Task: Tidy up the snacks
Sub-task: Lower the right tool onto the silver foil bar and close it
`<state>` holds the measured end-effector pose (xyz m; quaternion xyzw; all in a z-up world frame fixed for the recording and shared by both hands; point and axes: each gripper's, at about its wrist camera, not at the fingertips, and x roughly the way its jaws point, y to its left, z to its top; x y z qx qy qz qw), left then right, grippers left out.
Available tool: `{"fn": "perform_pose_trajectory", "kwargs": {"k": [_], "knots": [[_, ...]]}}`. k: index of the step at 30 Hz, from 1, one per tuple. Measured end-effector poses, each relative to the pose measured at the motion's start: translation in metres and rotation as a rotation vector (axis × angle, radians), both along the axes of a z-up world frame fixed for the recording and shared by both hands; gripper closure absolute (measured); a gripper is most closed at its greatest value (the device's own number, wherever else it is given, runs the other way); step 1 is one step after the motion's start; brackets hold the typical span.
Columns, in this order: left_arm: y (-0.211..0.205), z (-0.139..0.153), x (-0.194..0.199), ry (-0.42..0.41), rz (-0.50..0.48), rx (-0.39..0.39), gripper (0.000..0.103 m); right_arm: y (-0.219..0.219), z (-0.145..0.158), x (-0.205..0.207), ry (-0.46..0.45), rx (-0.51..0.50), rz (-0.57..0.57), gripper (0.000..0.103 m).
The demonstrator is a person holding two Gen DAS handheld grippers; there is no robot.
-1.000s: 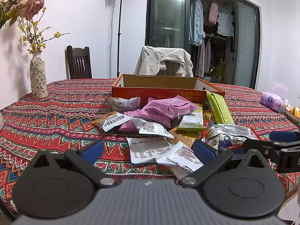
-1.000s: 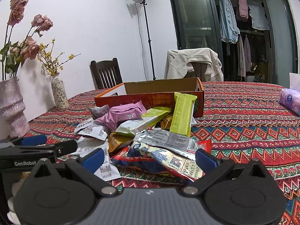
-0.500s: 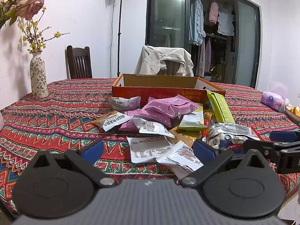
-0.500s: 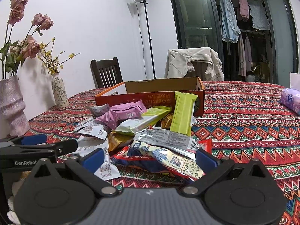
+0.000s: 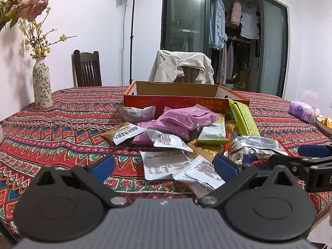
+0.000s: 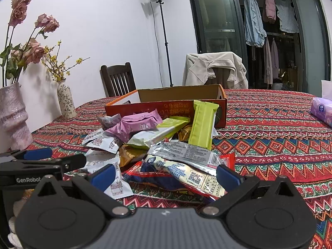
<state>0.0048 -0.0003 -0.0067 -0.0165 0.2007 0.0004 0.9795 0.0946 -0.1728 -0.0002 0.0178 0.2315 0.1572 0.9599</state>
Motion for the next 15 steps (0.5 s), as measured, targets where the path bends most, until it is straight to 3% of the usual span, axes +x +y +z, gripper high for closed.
{"fn": "perform_pose_trajectory", "kwargs": {"k": [10,15], "knots": [[0.002,0.0,0.003,0.006,0.003,0.0,0.0,0.0,-0.003,0.005,0.005,-0.023,-0.012,0.0],[0.005,0.001,0.006,0.016,0.003,-0.009,0.0,0.0,-0.004,0.011,-0.01,-0.116,-0.029,0.0]]}}
